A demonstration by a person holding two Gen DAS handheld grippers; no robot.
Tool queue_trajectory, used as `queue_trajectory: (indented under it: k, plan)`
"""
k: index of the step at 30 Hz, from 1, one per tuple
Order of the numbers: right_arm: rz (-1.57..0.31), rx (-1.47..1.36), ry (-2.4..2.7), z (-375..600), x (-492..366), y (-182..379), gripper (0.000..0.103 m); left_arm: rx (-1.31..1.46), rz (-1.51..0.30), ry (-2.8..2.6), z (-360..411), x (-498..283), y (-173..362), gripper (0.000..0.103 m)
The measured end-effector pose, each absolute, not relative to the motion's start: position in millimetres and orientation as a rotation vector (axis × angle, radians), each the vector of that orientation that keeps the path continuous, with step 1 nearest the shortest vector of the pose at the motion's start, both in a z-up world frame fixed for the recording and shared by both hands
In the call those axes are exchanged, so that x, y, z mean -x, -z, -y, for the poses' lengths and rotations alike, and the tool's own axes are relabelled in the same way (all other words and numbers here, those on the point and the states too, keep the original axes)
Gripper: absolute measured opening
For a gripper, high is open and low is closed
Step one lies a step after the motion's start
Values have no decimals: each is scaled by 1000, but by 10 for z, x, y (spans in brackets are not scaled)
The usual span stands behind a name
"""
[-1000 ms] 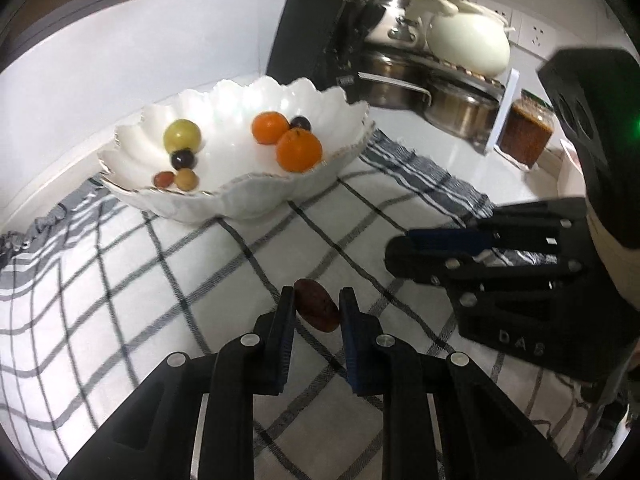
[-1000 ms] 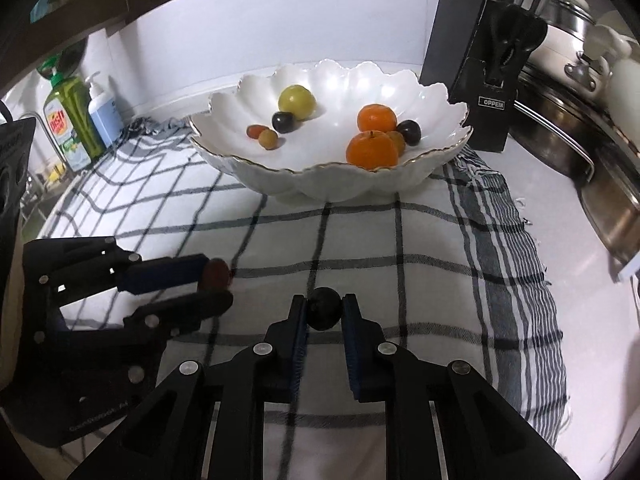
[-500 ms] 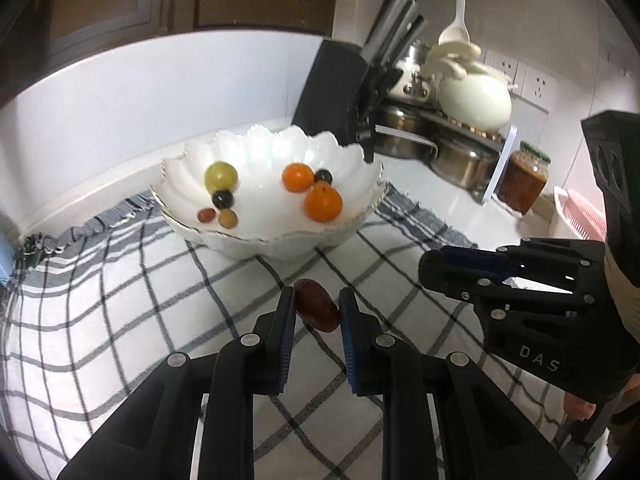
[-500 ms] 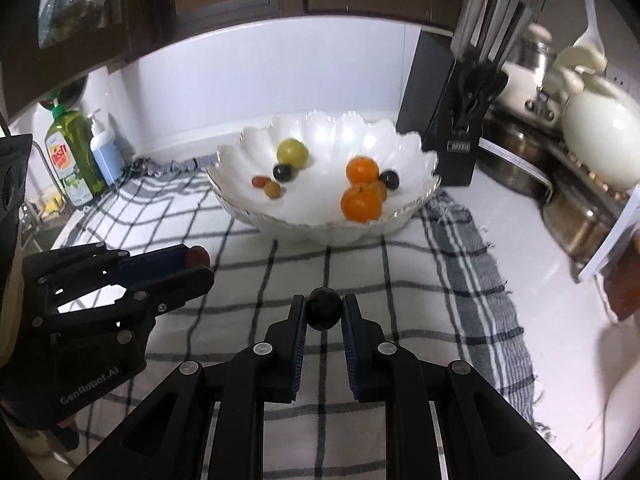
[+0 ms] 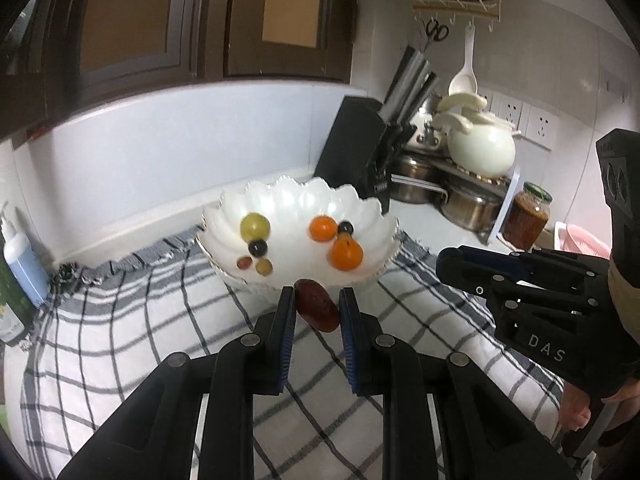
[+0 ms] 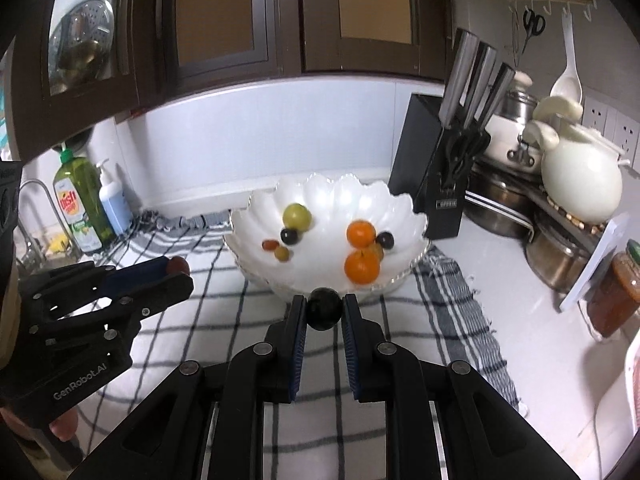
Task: Organize fruits
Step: 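Carry the plum and the date over the white bowl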
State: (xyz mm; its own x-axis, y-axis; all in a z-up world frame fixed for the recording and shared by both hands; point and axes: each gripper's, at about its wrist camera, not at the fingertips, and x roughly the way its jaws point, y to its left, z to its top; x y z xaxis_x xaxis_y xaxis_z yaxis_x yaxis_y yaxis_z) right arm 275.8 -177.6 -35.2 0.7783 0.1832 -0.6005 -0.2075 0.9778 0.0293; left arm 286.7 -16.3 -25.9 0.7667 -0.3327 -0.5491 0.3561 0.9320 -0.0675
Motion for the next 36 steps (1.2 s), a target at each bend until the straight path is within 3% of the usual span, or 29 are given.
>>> queue_trajectory:
  k: [14, 36]
  plan:
    - [-546, 17, -192, 1753, -3010, 17, 19, -50, -472, 358, 136, -3084, -150, 23]
    - [-625, -32, -197, 1827, -3886, 24, 19, -35, -588, 386, 341, -4006, -280, 23]
